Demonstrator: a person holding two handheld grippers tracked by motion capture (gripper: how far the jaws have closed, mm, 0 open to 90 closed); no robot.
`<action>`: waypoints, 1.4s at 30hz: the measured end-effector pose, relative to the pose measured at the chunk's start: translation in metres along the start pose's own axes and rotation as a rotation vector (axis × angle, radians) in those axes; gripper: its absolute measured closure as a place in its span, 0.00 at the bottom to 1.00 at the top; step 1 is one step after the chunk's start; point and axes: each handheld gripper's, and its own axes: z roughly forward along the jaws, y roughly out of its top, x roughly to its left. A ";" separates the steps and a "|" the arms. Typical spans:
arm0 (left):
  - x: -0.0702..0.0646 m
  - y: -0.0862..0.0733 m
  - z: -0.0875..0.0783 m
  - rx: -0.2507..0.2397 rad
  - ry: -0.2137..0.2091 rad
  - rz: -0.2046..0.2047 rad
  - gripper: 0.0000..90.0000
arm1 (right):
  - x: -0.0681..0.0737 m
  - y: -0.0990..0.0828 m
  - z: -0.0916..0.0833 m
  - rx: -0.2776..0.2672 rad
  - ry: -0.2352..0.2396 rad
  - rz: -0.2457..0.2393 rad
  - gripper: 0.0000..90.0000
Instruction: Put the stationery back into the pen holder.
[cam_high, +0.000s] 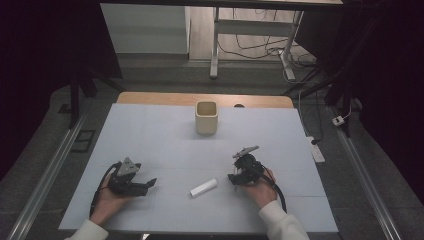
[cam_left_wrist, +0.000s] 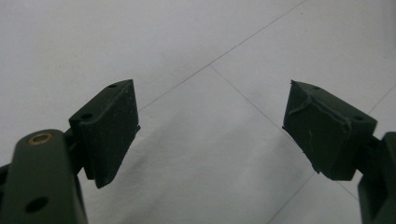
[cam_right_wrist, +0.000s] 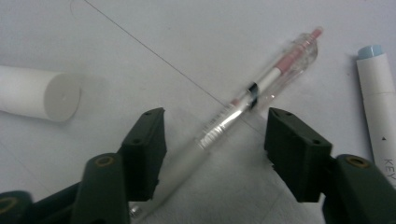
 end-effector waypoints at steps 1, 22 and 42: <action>0.000 0.000 0.000 0.001 0.000 0.001 0.20 | 0.000 0.000 -0.001 0.001 0.002 0.001 0.52; 0.001 0.000 0.001 0.006 0.005 0.006 0.20 | -0.009 0.003 -0.004 0.009 0.011 0.041 0.88; 0.001 0.000 -0.001 -0.001 0.010 0.005 0.20 | -0.025 0.004 -0.032 -0.149 0.115 0.062 0.88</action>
